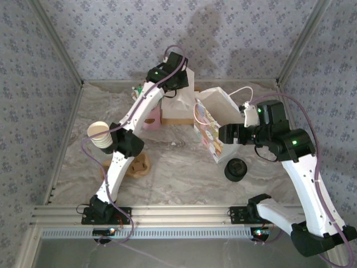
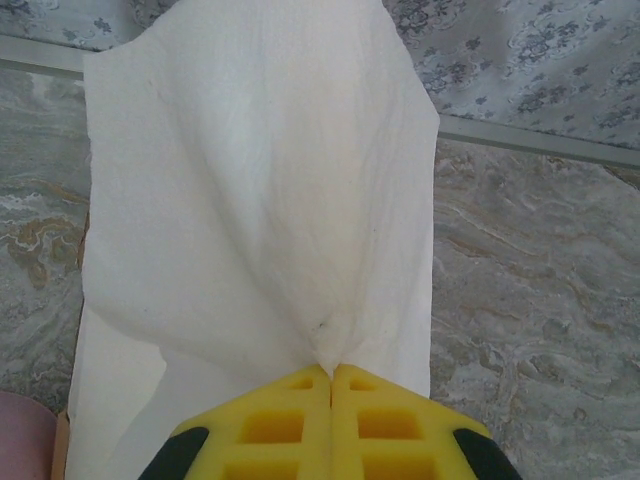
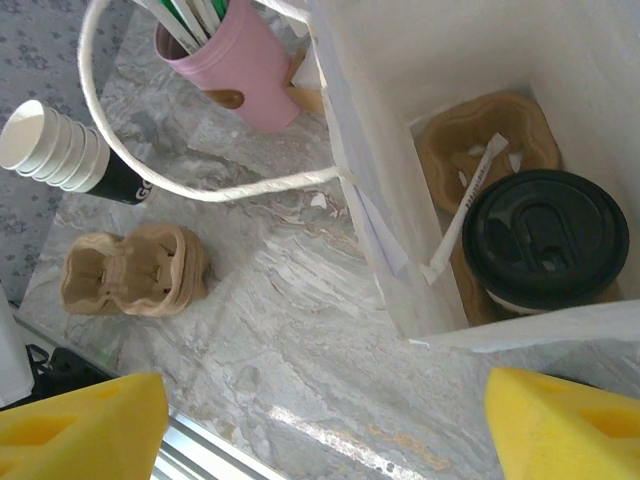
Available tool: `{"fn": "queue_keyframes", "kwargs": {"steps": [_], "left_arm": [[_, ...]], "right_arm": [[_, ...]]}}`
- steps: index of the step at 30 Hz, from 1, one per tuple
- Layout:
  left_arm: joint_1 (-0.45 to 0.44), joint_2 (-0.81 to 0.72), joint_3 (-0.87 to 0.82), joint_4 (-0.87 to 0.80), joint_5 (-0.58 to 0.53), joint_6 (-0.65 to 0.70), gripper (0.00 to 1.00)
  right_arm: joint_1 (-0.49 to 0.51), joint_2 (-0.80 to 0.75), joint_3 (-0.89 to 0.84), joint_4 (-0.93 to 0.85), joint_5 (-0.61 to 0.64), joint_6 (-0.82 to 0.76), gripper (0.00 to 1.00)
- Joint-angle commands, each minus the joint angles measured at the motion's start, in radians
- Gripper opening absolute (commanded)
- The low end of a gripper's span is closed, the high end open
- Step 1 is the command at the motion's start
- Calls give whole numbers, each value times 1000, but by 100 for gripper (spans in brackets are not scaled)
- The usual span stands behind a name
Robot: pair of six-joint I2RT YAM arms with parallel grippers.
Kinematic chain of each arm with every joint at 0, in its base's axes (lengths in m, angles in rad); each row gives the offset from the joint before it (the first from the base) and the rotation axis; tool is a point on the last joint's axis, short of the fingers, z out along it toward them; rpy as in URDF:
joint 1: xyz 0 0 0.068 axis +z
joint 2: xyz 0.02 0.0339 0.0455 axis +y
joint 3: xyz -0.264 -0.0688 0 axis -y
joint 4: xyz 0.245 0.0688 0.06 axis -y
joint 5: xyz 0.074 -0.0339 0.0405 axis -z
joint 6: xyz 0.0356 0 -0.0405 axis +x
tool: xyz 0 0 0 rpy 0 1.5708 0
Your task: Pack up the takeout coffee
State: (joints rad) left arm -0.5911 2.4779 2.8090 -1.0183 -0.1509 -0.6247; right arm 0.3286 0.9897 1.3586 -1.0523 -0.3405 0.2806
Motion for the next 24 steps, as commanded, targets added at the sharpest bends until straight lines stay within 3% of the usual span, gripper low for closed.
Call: {"fn": "queue_keyframes", "kwargs": {"steps": [1, 13, 24], "left_arm": [[-3, -58, 34, -24, 40, 37, 0], [5, -230, 50, -115, 188, 129, 0], [18, -442, 15, -286, 353, 231, 0]], "right_arm": [[-7, -13, 43, 48, -43, 12, 85], [18, 35, 119, 292, -101, -11, 83], [125, 127, 202, 446, -24, -100, 80]]}}
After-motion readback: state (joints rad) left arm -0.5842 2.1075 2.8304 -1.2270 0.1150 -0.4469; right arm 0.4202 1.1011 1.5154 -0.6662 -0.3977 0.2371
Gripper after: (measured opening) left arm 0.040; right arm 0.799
